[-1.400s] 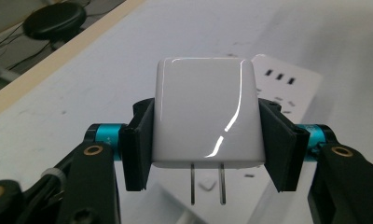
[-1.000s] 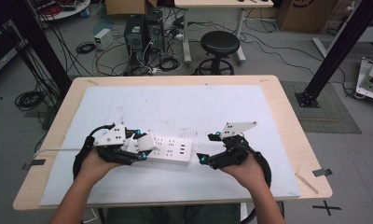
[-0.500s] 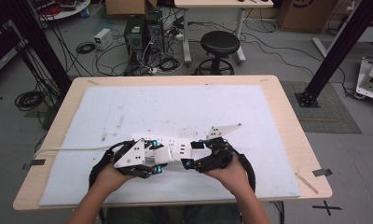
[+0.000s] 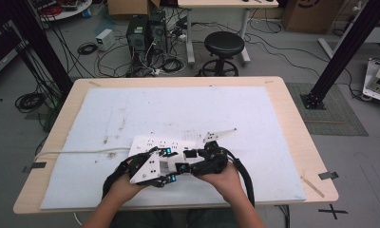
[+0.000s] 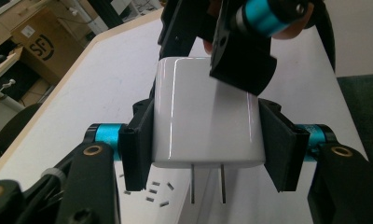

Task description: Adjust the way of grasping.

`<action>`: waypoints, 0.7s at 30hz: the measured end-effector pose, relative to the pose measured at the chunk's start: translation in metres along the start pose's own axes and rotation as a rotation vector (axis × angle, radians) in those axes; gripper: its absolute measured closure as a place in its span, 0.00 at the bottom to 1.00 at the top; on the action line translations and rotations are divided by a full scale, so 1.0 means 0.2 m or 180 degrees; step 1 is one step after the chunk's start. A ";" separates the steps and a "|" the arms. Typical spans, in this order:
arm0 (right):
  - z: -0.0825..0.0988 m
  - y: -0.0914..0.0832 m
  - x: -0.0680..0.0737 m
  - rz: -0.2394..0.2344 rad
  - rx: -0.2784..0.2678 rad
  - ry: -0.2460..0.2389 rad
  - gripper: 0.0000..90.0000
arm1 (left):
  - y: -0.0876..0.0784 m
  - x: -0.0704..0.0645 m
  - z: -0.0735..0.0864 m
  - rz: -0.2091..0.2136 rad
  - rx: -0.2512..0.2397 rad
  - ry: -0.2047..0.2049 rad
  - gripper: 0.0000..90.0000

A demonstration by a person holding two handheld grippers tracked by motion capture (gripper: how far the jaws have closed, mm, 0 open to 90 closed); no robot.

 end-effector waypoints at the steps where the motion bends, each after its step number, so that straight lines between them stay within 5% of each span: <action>1: 0.00 0.01 0.00 -0.0026 -0.0007 0.0025 0.29 | 0.00 0.00 0.00 -0.0013 -0.0006 -0.0007 0.47; 6: 0.00 0.02 -0.01 -0.0145 -0.0090 0.0186 0.34 | 0.00 0.00 -0.01 -0.0020 -0.0013 0.0008 0.47; 7: 0.00 0.03 -0.01 -0.0180 -0.0120 0.0217 0.41 | -0.01 0.00 0.00 -0.0029 -0.0013 0.0023 0.47; 21: 0.00 0.05 -0.01 -0.0274 -0.0132 0.0304 0.54 | 0.00 0.00 -0.01 -0.0093 0.0001 0.0107 0.47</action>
Point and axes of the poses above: each handheld gripper's, and its own axes: y roughly forward along the jaws, z roughly out of its underside, x roughly to its left, the point moved 3 cm from there along y, roughly forward along the jaws, and after that the axes turned 6 degrees about z, right-handed, at the moved point
